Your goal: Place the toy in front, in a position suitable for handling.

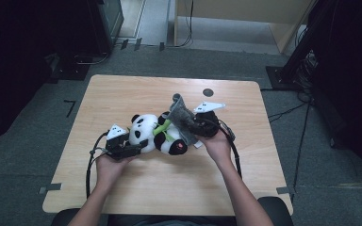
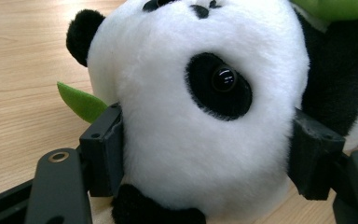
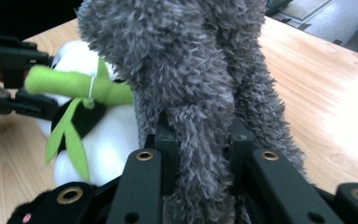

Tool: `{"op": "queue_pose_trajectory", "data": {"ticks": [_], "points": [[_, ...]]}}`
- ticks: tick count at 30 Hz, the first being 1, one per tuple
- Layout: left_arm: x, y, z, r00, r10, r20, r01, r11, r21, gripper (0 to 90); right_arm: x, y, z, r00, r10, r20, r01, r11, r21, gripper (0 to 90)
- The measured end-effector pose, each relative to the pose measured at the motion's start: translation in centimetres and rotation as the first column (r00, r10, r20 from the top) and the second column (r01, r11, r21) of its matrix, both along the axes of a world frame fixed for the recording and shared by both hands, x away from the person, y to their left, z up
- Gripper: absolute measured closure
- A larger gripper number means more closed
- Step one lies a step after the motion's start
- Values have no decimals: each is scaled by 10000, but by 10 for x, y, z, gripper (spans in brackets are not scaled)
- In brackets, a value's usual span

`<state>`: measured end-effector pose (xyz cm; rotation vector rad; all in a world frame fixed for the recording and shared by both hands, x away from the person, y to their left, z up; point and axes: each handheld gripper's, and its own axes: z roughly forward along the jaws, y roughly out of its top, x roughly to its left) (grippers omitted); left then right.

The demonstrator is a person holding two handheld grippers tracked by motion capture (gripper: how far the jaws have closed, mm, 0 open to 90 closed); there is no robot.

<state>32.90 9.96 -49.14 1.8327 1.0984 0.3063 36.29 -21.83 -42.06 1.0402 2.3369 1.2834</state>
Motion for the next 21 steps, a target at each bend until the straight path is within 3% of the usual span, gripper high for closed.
{"op": "queue_pose_trajectory", "data": {"ticks": [6,12,18,21], "points": [[0,0,-1,10000,-41,30,41,10000,-27,252,-13,-7,-16,9993,167,-348,-177,9994,-286,744],[0,1,-2,9999,-79,67,79,10000,-34,244,-19,-14,-34,9966,182,-798,-200,9996,-215,745],[0,1,-3,9999,-80,121,81,9999,-107,225,-22,-22,-49,9916,72,-1290,-131,9989,-452,744],[0,2,-4,9997,-164,199,167,9998,-143,209,-21,-27,-60,9841,-109,-1775,-31,9969,-784,745]]}}
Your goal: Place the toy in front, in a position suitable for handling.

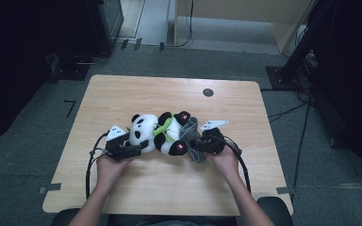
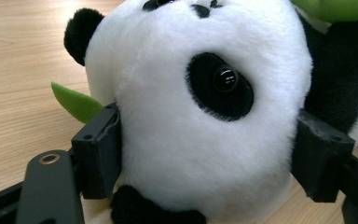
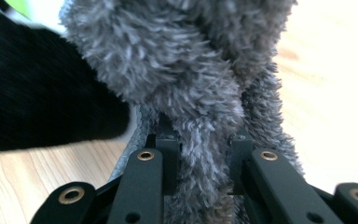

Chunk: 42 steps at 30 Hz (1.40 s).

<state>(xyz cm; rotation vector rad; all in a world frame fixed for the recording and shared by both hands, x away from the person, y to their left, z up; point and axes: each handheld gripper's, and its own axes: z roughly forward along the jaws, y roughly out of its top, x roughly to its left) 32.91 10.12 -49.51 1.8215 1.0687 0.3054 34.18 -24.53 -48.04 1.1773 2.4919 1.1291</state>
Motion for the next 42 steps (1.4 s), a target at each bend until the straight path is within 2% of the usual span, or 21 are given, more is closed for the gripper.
{"op": "queue_pose_trajectory", "data": {"ticks": [5,11,13,15,20,23,26,29,32,35,37,40,42], "points": [[0,1,1,9997,-226,130,225,9997,45,174,3,-4,-1,9996,-140,-249,135,9998,-175,745],[2,4,1,9985,-515,210,515,9987,8,141,-1,-8,14,9995,-269,174,267,9996,82,748],[2,4,1,9980,-574,253,573,9983,57,135,-2,-10,23,9991,-361,235,357,9992,175,748],[2,5,1,9976,-623,287,620,9980,124,133,-4,-11,35,9977,-351,574,332,9989,341,748],[1,5,1,9973,-663,331,658,9977,146,134,-8,-2,71,9909,-19,1344,-93,9966,825,747],[1,5,1,9974,-637,339,633,9979,126,135,-7,13,88,9881,397,1483,-536,9945,904,747],[1,5,2,9976,-614,324,611,9981,96,142,-5,35,98,9849,1020,1401,-1139,9903,796,745],[1,5,2,9978,-598,277,598,9982,22,153,-3,59,100,9777,1690,1249,-1761,9832,481,740],[1,5,2,9979,-598,262,599,9982,-5,158,1,79,97,9717,2135,1007,-2155,9765,96,733],[1,5,2,9978,-606,261,607,9982,-29,167,5,92,91,9692,2311,850,-2297,9729,-266,717],[1,6,2,9980,-591,227,594,9982,-97,178,8,97,87,9681,2354,856,-2336,9719,-302,674],[1,6,2,9982,-564,203,567,9983,-144,202,11,103,83,9633,2323,1343,-2291,9726,-392,509],[2,7,2,9983,-539,203,542,9984,-161,212,13,108,80,9565,2383,1683,-2306,9709,-644,504]]}}
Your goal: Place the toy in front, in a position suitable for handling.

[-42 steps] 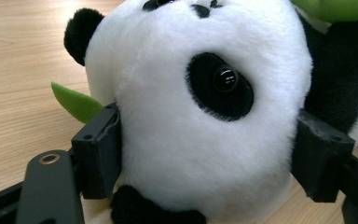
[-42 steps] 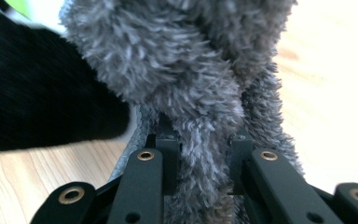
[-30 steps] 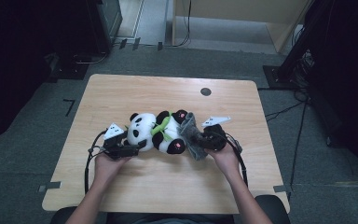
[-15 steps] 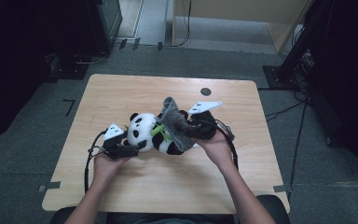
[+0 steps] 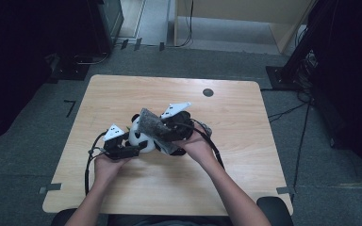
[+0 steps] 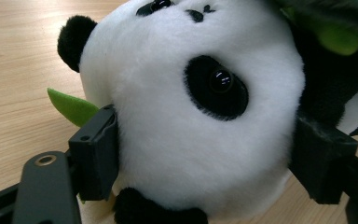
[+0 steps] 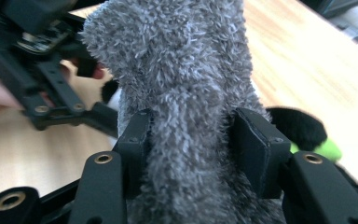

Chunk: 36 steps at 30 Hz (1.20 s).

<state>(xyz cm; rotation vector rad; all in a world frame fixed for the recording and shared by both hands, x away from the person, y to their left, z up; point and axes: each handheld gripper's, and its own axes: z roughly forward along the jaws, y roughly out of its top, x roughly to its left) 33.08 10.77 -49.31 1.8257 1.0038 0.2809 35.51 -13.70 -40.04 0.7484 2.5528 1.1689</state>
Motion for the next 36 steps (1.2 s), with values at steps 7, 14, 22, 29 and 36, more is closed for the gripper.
{"op": "queue_pose_trajectory", "data": {"ticks": [7,14,22,29,36], "points": [[-1,-1,1,9999,148,-50,-149,9999,-61,251,-2,23,8,9978,294,593,-271,9989,-391,727],[-2,-1,4,9991,343,-262,-345,9994,-66,267,-3,60,-1,9957,922,4,-916,9898,-1092,736],[-1,-1,3,9991,334,-248,-336,9994,-79,288,-8,42,-13,9933,1091,-389,-1117,9912,-718,763],[0,0,3,9982,416,-438,-430,9986,-299,295,-19,16,-15,9886,1294,-766,-1352,9879,-757,770],[2,1,3,9980,416,-466,-437,9980,-465,308,-24,-21,-14,9905,838,-1089,-952,9900,-1041,770]]}}
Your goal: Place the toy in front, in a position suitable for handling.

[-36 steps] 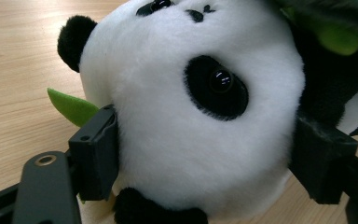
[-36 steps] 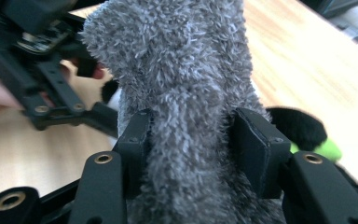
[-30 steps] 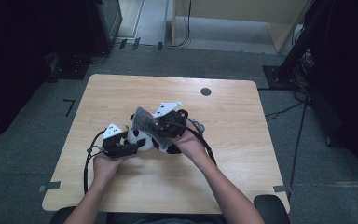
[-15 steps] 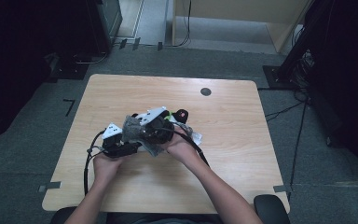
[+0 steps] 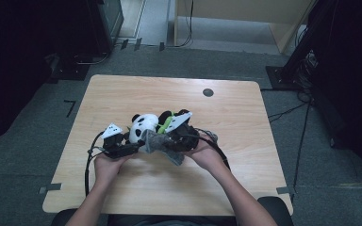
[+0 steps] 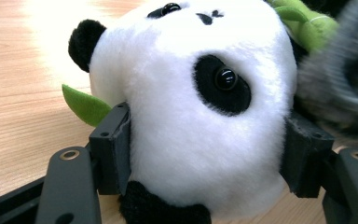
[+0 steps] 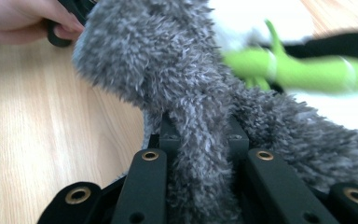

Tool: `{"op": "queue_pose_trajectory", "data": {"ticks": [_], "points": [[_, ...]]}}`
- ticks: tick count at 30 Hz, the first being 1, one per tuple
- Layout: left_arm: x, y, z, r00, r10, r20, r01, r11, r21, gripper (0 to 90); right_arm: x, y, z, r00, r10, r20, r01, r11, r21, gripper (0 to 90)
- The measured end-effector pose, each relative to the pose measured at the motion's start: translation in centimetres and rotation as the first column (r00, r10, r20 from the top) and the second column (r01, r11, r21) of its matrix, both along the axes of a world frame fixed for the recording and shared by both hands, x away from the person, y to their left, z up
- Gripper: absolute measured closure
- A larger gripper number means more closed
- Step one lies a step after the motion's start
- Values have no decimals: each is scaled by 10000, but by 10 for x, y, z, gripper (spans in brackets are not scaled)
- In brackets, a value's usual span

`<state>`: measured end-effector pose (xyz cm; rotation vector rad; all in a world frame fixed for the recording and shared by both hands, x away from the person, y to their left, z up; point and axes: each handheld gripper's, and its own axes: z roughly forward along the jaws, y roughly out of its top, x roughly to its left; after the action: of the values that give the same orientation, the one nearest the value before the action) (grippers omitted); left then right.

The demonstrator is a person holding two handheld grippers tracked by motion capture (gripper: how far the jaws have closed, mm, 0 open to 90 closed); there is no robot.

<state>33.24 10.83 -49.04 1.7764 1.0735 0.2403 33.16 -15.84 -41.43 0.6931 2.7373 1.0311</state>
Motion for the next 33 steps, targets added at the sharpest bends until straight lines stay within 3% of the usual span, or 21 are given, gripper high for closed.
{"op": "queue_pose_trajectory", "data": {"ticks": [5,12,14,17,19,23,27,30,33], "points": [[0,0,0,10000,-7,-13,7,10000,41,311,2,-19,3,9982,-593,21,593,9982,110,770],[-2,-2,1,9999,-99,104,96,9995,288,309,10,-52,3,9885,-1509,-32,1508,9870,550,769],[-2,-1,0,9999,-93,91,91,9996,282,308,11,-58,2,9855,-1695,-19,1693,9840,546,770],[-1,0,0,10000,-61,-14,61,9999,145,305,13,-70,-2,9780,-2082,115,2081,9780,122,770],[-1,0,0,10000,5,-6,-5,9999,113,303,12,-78,-2,9805,-1950,-246,1964,9770,825,771],[-1,-1,-1,10000,11,38,-12,9999,130,299,7,-74,10,9795,-1997,259,1972,9772,787,771],[-2,-1,0,10000,-4,89,2,9998,189,296,9,-68,24,9795,-1953,495,1884,9749,1183,771],[-2,-1,0,10000,-16,97,15,9998,186,294,8,-54,38,9816,-1781,692,1655,9735,1579,771],[-2,-1,1,9999,-43,126,40,9998,196,289,11,-33,48,9836,-1552,913,1387,9764,1655,768]]}}
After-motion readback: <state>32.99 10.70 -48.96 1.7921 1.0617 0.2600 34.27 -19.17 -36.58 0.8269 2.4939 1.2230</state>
